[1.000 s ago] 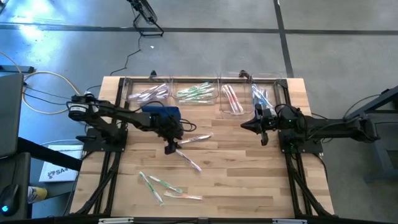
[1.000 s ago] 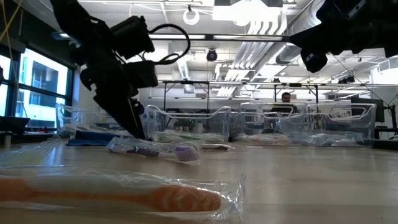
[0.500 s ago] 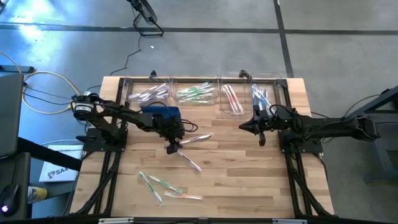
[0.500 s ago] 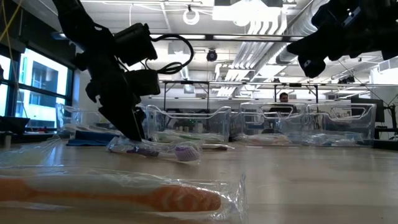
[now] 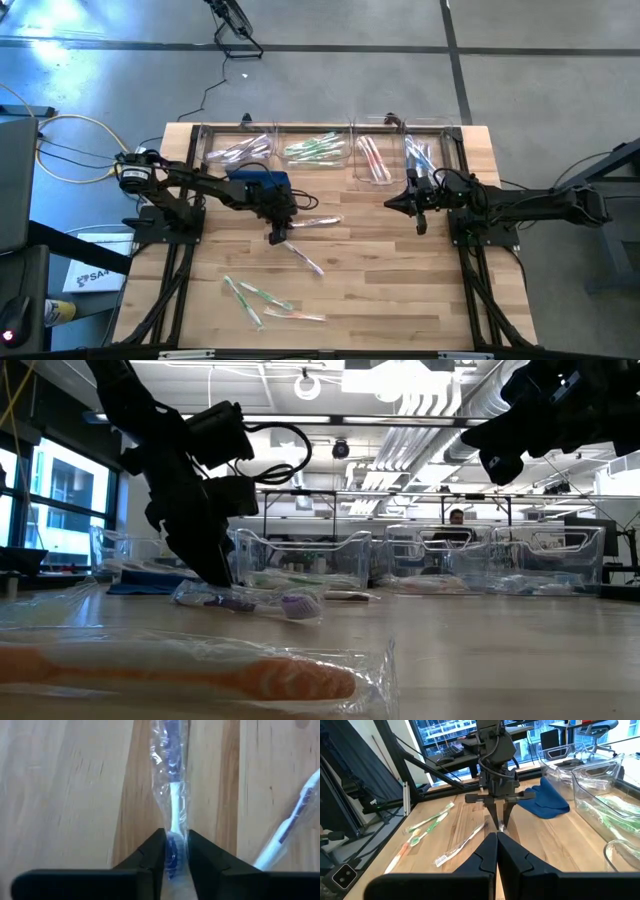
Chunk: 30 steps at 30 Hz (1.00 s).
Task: Pick & Place Toothbrushes
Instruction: Put the violet toothbrush into the left transparent bin
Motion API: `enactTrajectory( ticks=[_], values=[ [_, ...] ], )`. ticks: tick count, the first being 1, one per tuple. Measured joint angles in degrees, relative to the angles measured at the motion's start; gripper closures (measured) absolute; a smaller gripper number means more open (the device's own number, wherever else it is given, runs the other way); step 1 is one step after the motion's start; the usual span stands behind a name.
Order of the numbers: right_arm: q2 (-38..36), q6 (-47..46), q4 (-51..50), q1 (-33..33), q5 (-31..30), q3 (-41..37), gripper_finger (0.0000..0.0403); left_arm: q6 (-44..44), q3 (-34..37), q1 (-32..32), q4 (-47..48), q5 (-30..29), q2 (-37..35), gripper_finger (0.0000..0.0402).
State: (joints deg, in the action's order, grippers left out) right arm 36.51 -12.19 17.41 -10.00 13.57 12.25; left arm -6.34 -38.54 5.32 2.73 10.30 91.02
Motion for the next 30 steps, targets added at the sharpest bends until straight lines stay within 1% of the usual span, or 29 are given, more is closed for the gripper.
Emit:
enactTrajectory(
  ticks=[3, 6, 11, 14, 17, 22, 26, 30],
  values=[
    [0.00, 0.00, 0.00, 0.00, 0.01, 0.00, 0.0401, -0.09, 0.04, 0.00, -0.07, 0.31, -0.02, 0.0352],
    [0.00, -0.02, -0.02, 0.00, 0.04, 0.00, 0.0401, -0.18, 0.01, -0.13, -0.45, 1.59, -0.01, 0.0366],
    [0.00, -0.02, -0.01, 0.00, 0.06, 0.00, 0.0401, -0.07, 0.14, -0.13, -2.75, 2.50, -0.16, 0.0374],
    [0.00, -0.21, 0.00, 0.00, 0.06, 0.00, 0.0401, 1.83, -1.26, -0.11, -1.96, 2.39, -0.51, 0.0375],
    [0.00, -1.15, 0.00, 0.00, 0.06, 0.00, 0.0401, 4.77, -3.30, -0.09, 0.52, 1.37, -2.50, 0.0375],
    [-0.02, -1.73, 0.18, 0.00, 0.05, 0.02, 0.0401, 10.57, -8.40, -0.07, 10.57, -4.48, -7.19, 0.0376],
    [-0.01, -1.75, 0.74, -0.01, -0.07, 0.04, 0.0401, 14.95, -14.35, -0.07, 24.13, -10.16, -11.40, 0.0376],
    [-0.02, -1.75, 1.54, -0.01, 0.03, 0.04, 0.0401, 16.84, -21.45, -0.07, 38.44, -18.59, -15.34, 0.0376]
  ],
)
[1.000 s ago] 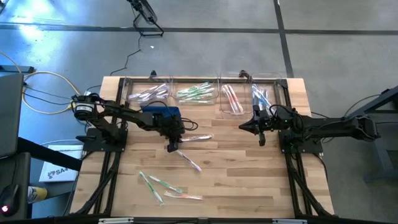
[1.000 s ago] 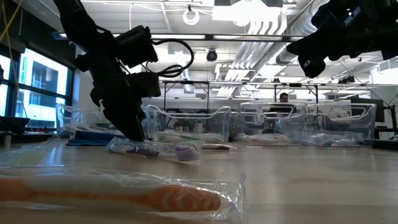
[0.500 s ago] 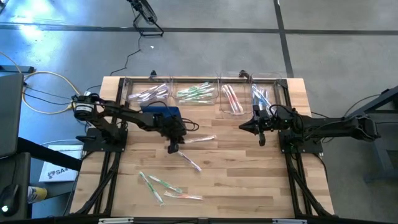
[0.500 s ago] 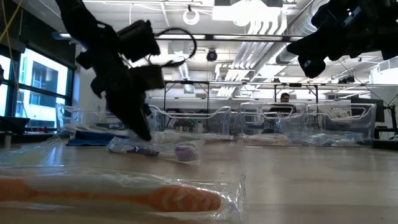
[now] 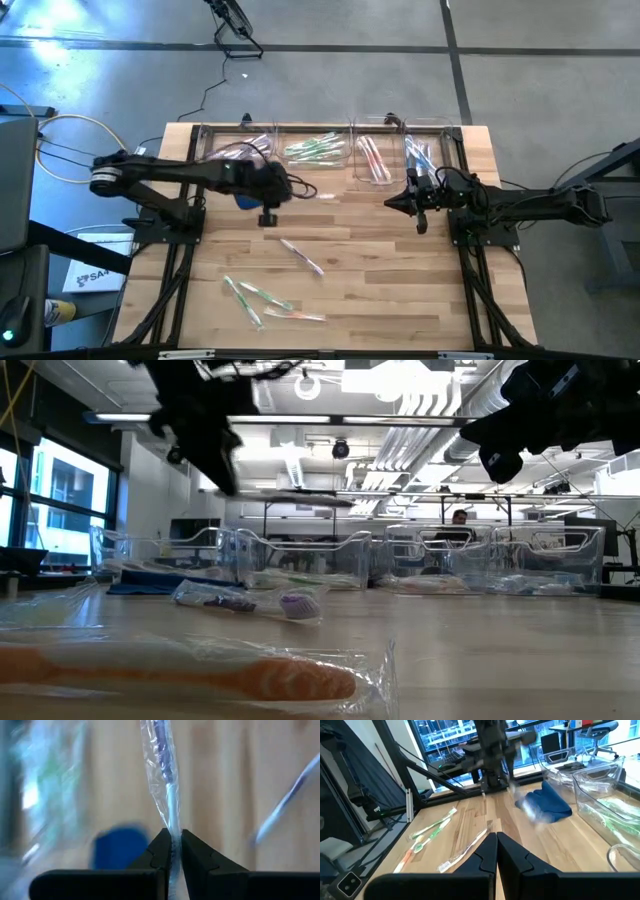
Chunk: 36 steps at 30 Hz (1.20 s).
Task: Pick & Place Toothbrushes
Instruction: Put the violet toothbrush into the left transparent bin
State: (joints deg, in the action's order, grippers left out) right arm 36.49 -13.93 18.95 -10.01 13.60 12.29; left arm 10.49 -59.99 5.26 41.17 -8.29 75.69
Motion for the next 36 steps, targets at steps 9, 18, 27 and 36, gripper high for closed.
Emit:
enactTrajectory(
  ticks=[9, 18, 27, 36],
  values=[
    [0.00, 0.00, 0.20, -0.02, 0.00, 0.00, 0.0401, -5.37, -13.37, 0.00, 26.16, -20.35, -7.53, 0.0376],
    [0.01, 0.22, -0.05, -0.01, -0.13, 0.00, 0.0401, -21.68, -13.39, 0.00, 41.81, -27.94, -14.42, 0.0376],
    [0.00, 1.73, -0.07, 0.01, -0.41, 0.00, 0.0401, -31.65, -3.00, 1.78, 43.93, -28.74, -15.92, 0.0376],
    [0.00, 1.73, -0.07, -0.02, -0.43, 0.00, 0.0401, -18.81, 1.71, 16.00, 38.22, -24.74, -15.55, 0.0376]
  ],
)
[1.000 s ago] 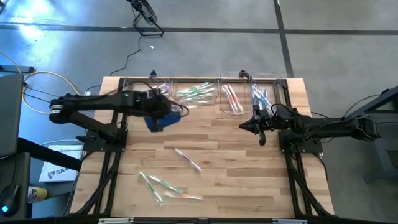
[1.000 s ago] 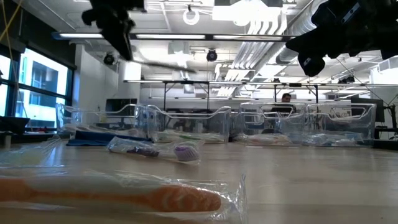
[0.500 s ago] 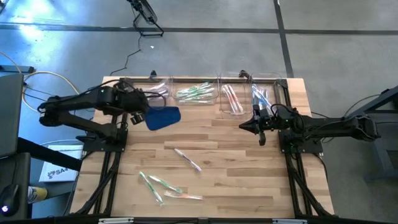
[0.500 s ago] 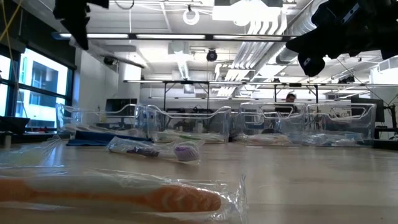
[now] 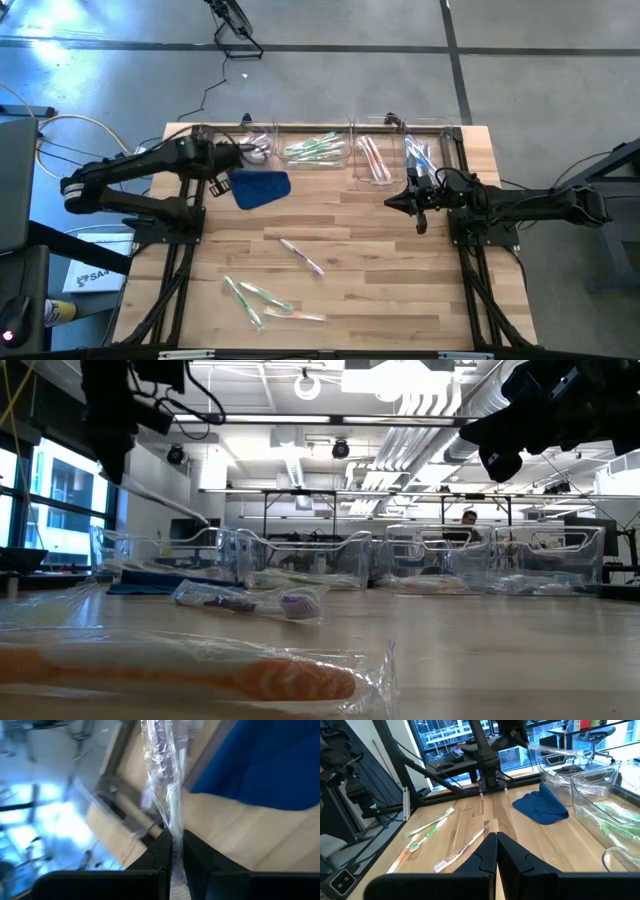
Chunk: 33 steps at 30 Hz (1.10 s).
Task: Pick & Place Toothbrushes
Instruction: Put the violet toothbrush into the left transparent bin
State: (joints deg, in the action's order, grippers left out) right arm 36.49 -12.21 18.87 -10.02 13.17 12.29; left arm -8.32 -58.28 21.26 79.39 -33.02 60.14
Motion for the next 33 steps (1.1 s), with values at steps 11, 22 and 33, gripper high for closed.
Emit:
enactTrajectory(
  ticks=[11, 22, 33],
  values=[
    [0.00, -0.17, -0.14, 0.01, 0.02, 0.00, 0.0401, 25.43, 0.00, 24.99, -12.10, 14.84, 1.26, 0.0376],
    [0.00, -0.13, -0.46, 0.00, -2.41, -0.04, 0.0401, 30.18, -1.01, 33.42, -12.53, 24.85, 2.62, 0.0376],
    [0.00, -0.20, -0.42, 0.02, -2.71, -0.04, 0.0401, 23.01, -1.05, 33.48, -17.44, 27.72, 5.76, 0.0376]
  ],
)
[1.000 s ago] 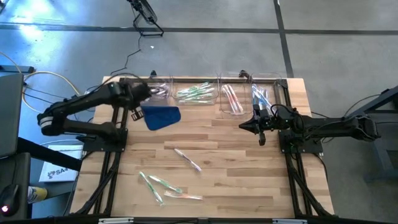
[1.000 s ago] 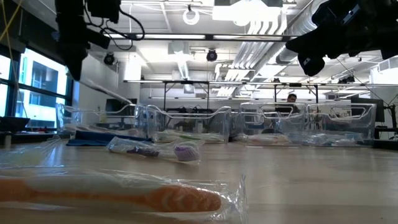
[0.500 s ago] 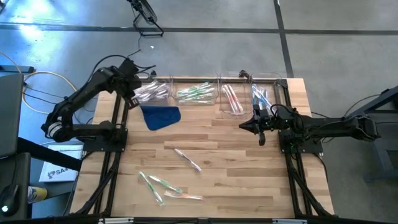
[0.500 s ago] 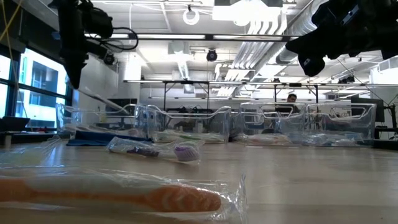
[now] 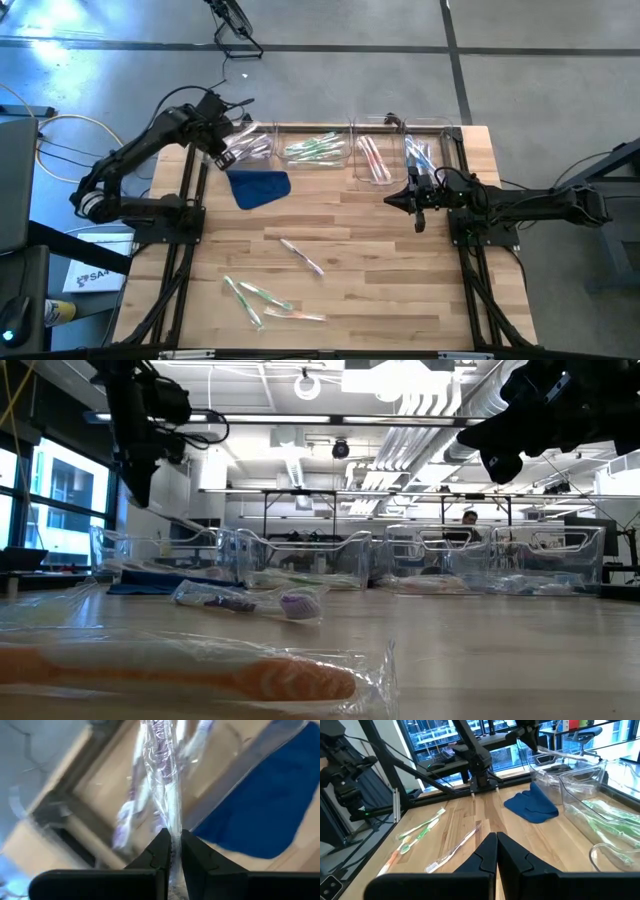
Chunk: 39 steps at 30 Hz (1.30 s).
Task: Pick & Place Toothbrushes
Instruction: Put the violet toothbrush into the left transparent bin
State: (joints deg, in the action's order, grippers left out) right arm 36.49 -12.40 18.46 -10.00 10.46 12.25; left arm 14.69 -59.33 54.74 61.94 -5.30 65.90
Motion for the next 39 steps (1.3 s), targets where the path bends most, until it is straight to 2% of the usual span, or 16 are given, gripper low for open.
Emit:
enactTrajectory(
  ticks=[6, 13, 19, 30, 36, 39],
  values=[
    [0.00, 0.00, -0.02, -0.01, 0.00, 0.00, 0.0401, 3.36, 0.00, 0.00, -2.60, 4.77, 8.40, 0.0376],
    [0.00, -0.94, -0.29, 0.00, 0.13, 0.00, 0.0401, 4.12, 0.00, 0.00, -6.32, 0.74, 15.20, 0.0376],
    [0.02, -2.56, -1.57, -0.01, 0.00, 0.00, 0.0401, 5.66, 0.00, 0.00, -8.48, -0.21, 16.01, 0.0357],
    [0.00, -2.40, -1.55, -0.02, -0.04, 0.00, 0.0401, 6.19, 0.00, 0.00, -9.32, -1.53, 16.01, 0.0267],
    [0.01, -2.40, -1.53, 0.00, -0.05, 0.00, 0.0401, 6.26, -0.22, 0.00, -9.43, -1.53, 16.01, 0.0256],
    [0.00, -2.38, -1.51, 0.00, -0.07, 0.00, 0.0401, 6.06, -2.52, 0.00, -9.30, -1.38, 16.01, 0.0256]
  ],
)
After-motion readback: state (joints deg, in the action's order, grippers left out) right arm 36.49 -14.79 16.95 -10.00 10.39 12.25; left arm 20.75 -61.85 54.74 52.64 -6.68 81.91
